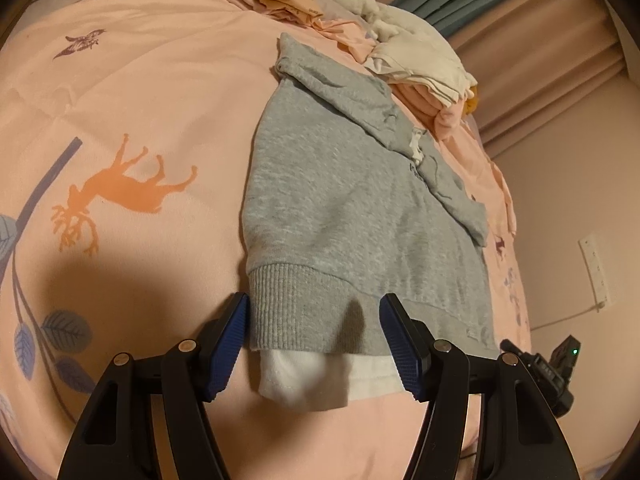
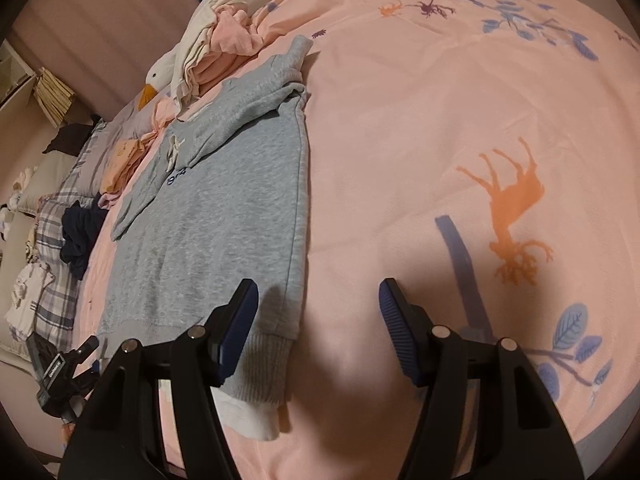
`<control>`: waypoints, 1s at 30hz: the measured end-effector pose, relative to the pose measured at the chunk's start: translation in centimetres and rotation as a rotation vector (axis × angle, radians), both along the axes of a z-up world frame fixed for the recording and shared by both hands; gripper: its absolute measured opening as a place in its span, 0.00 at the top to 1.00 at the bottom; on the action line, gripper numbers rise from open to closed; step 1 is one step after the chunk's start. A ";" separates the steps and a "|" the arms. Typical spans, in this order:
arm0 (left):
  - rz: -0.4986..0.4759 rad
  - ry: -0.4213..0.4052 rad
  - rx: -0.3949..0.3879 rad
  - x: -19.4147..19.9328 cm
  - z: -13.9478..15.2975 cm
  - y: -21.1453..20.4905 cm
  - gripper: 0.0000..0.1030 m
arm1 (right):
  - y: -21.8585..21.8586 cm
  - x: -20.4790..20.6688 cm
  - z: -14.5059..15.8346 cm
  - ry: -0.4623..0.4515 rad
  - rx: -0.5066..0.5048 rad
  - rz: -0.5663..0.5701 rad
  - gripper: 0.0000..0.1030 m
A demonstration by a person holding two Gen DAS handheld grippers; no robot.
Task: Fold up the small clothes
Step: 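Move both grippers to the ribbed hem of the sweatshirt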
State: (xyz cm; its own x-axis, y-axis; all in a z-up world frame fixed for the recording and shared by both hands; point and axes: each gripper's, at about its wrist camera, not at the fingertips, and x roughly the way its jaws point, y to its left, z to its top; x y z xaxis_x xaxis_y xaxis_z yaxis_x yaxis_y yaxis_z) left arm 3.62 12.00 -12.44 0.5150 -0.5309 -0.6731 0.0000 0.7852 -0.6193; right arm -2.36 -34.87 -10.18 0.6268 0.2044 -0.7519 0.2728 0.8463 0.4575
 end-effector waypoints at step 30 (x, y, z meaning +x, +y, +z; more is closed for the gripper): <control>-0.025 -0.002 -0.042 0.9 -0.1 -1.1 0.25 | 2.4 0.7 -0.8 -0.057 0.284 0.097 0.32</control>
